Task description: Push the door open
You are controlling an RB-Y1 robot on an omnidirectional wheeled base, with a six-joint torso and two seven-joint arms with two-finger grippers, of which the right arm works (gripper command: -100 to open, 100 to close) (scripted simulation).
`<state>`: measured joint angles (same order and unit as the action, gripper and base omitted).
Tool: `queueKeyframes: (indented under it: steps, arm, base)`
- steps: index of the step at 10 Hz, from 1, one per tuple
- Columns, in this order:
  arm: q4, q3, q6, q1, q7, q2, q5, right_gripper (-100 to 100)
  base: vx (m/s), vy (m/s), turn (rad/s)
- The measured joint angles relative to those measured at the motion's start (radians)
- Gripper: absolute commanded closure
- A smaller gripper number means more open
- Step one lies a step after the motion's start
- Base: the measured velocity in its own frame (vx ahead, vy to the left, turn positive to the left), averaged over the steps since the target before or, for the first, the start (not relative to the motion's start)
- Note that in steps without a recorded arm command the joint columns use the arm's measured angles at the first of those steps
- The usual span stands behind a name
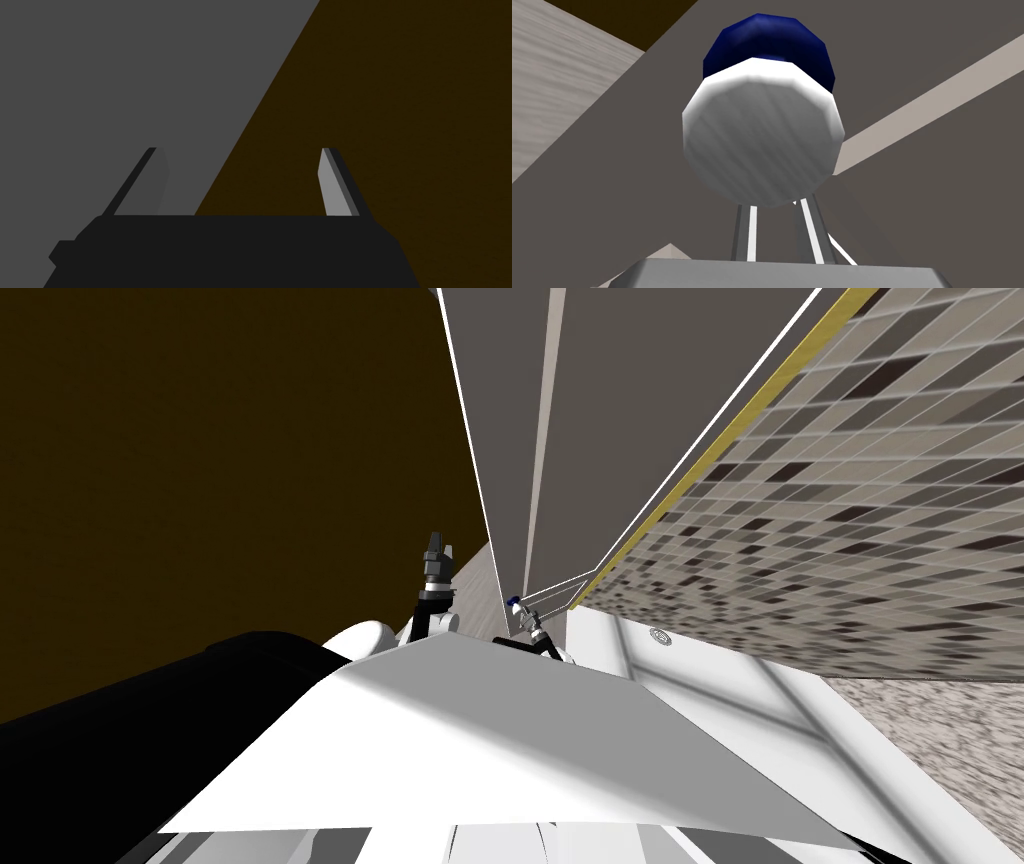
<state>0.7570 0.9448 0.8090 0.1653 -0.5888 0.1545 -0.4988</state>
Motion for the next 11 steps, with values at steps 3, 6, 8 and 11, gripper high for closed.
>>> queueKeyframes:
  steps: [3,6,8,11]
  arm:
    - [-0.029,0.002,0.008,0.018,-0.019,-0.012,-0.002,100]
    - [-0.011,0.007,-0.004,0.007,-0.078,-0.009,-0.027,100]
    - [-0.012,0.01,-0.006,0.012,-0.094,-0.006,-0.028,100]
    - [-0.059,0.025,0.031,0.025,-0.126,-0.022,-0.044,-100]
  base:
    - [0.004,0.013,-0.003]
    - [0.021,0.033,-0.026]
    - [0.002,0.002,0.008]
    - [-0.013,-0.043,-0.019]
